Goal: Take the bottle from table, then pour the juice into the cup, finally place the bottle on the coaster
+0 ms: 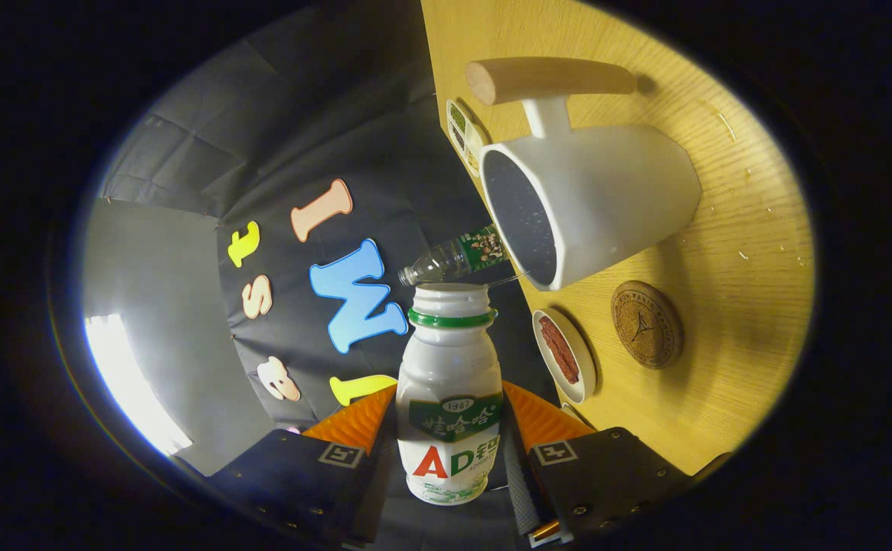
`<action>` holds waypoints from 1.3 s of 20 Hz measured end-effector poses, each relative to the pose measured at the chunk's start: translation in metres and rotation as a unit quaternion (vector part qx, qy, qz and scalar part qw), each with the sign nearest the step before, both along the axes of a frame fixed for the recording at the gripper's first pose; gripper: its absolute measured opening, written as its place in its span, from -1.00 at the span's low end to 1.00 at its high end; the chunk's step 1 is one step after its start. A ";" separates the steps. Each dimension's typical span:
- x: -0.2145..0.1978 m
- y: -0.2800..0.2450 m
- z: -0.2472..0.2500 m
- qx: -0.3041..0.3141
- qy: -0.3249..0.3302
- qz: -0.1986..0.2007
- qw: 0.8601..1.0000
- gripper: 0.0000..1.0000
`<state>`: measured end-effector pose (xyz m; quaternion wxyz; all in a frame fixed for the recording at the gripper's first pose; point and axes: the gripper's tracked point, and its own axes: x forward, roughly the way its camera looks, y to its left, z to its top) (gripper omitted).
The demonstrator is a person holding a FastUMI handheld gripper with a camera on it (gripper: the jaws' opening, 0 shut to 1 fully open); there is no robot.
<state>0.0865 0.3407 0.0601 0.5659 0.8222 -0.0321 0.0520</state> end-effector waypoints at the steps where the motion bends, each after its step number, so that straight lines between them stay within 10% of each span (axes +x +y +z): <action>1: 0.000 0.000 0.001 -0.003 0.002 0.000 1.000 0.30; 11: 0.001 0.000 0.001 -0.025 0.007 0.007 1.000 0.30; 26: -0.007 0.007 -0.033 -0.245 0.049 0.016 0.968 0.30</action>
